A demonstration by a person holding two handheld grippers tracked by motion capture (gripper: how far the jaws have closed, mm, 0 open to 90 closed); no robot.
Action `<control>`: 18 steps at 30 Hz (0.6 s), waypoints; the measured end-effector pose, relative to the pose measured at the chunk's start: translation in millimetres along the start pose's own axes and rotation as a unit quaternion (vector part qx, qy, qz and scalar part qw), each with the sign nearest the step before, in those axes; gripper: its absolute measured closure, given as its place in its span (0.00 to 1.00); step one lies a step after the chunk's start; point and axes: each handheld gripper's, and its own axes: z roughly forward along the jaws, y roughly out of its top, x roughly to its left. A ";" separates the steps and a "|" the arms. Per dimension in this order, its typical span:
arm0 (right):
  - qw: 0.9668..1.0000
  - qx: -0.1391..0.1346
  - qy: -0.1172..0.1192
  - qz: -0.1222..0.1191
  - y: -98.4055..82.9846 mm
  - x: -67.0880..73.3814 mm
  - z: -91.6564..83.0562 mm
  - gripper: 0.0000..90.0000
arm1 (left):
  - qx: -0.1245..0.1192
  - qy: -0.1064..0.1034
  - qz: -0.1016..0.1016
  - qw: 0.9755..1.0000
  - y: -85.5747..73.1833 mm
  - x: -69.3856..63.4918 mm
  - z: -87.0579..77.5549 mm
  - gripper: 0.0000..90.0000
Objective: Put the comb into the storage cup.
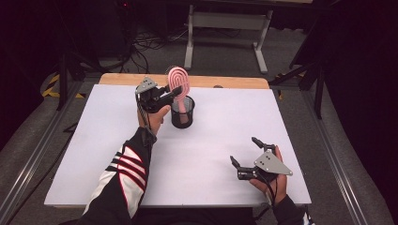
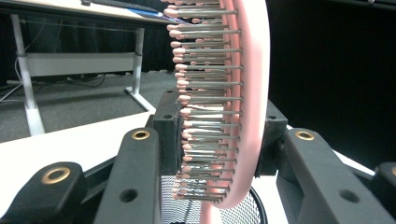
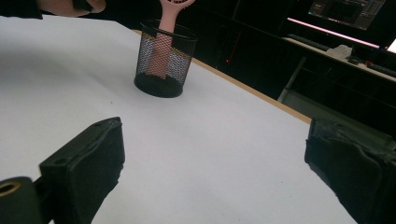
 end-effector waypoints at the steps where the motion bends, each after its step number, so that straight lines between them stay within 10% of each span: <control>1: 1.000 0.000 0.000 0.000 -0.1 0.0 0.1 0.06 | 0.003 0.001 -0.003 1.000 -1.0 -0.1 0.4 0.70; 18: 1.000 0.006 0.004 -0.001 -1.0 0.8 1.5 0.06 | 0.005 0.005 -0.016 1.000 -9.8 5.8 3.4 0.70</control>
